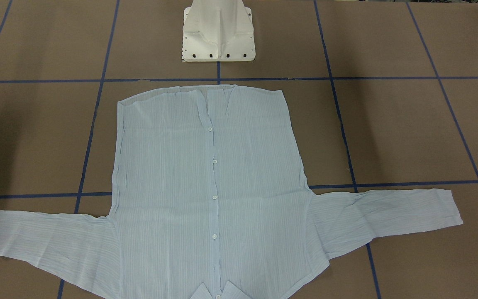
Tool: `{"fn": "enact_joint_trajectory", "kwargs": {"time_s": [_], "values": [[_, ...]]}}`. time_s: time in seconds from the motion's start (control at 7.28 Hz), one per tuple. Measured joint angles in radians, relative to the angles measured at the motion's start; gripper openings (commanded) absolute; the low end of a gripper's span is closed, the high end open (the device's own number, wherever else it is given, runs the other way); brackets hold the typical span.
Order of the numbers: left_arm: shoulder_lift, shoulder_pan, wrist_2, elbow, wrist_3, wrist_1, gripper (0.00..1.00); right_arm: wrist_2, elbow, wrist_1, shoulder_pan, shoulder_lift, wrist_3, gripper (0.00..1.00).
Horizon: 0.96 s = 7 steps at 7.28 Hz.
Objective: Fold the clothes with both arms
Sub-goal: 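Carry the held sleeve with the right gripper across the shirt chest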
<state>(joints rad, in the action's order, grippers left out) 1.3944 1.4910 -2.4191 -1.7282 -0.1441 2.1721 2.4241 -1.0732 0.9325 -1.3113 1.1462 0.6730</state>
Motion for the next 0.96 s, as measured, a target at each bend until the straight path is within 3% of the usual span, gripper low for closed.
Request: {"fn": "enact_joint_trajectory", "kwargs": {"time_s": [0.41, 0.69, 0.96], "values": [[0.005, -0.001, -0.002, 0.0, -0.002, 0.0, 1.0, -0.02, -0.124, -0.005, 0.185, -0.096, 0.355, 0.0], [0.007, -0.001, -0.002, 0.001, -0.002, 0.0, 1.0, -0.191, -0.11, -0.004, 0.335, -0.262, 0.615, 0.0], [0.007, 0.0, -0.008, -0.002, -0.002, 0.0, 1.0, -0.377, -0.012, -0.002, 0.452, -0.449, 0.785, 0.0]]}}
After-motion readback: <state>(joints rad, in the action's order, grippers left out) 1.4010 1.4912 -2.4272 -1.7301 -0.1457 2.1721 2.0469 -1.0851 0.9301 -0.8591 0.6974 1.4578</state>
